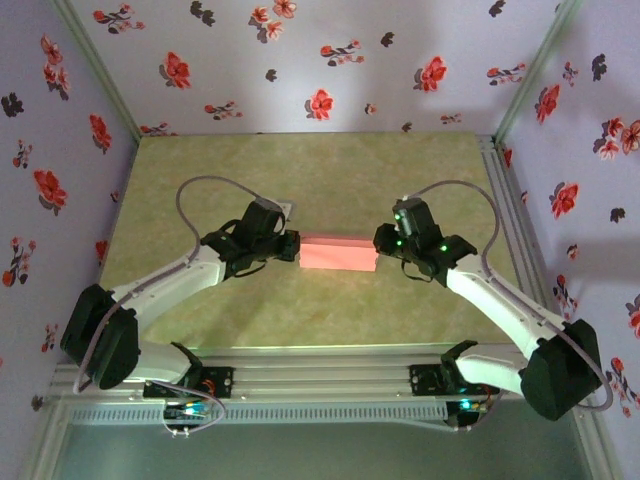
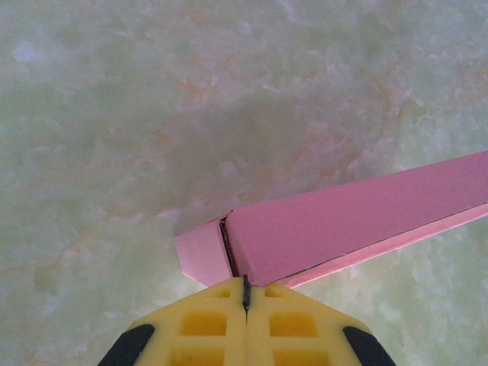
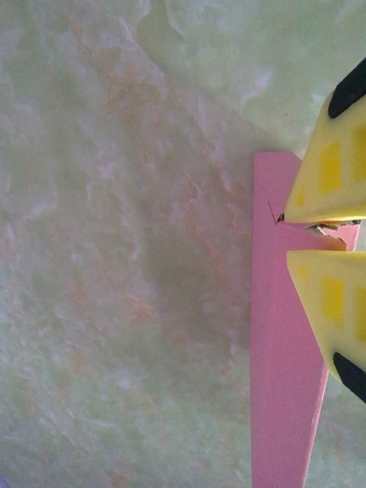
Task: Fold the paper box
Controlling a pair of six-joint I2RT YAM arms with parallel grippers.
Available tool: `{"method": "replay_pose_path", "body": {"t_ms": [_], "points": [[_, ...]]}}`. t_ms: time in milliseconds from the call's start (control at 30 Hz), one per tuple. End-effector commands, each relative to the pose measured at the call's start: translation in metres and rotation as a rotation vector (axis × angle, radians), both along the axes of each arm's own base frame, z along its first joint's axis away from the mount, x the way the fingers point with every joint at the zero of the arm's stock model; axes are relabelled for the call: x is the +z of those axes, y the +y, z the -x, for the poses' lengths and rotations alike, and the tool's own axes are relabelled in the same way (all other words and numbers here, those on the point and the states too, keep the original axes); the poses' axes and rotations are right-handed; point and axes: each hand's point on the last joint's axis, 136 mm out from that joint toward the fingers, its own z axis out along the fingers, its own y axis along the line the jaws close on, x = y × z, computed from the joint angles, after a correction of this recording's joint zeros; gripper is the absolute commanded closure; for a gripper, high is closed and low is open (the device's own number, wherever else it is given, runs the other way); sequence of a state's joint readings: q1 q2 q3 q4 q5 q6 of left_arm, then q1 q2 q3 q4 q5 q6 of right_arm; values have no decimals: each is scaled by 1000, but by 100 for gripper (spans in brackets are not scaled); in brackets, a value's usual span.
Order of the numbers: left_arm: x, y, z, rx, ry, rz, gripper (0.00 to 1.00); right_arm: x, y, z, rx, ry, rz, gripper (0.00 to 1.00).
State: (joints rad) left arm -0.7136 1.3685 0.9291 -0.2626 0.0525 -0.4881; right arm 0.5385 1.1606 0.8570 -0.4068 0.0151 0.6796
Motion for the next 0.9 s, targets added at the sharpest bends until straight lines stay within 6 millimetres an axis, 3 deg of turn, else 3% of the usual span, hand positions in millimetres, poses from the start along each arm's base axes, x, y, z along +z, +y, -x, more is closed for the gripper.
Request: {"method": "replay_pose_path", "body": {"t_ms": [0, 367, 433, 667, 867], "points": [[-27, 13, 14, 3, 89, -103, 100, 7, 5, -3, -3, -16, -29, 86], [-26, 8, 19, -8, 92, -95, 100, -12, 6, 0, -18, 9, 6, 90], [-23, 8, 23, -12, 95, -81, 95, -18, 2, 3, -24, 13, 35, 90], [3, 17, 35, -17, 86, -46, 82, -31, -3, 12, -20, 17, 67, 91], [36, 15, 50, -69, 102, 64, 81, -36, -3, 15, -16, 20, 80, 91]]}}
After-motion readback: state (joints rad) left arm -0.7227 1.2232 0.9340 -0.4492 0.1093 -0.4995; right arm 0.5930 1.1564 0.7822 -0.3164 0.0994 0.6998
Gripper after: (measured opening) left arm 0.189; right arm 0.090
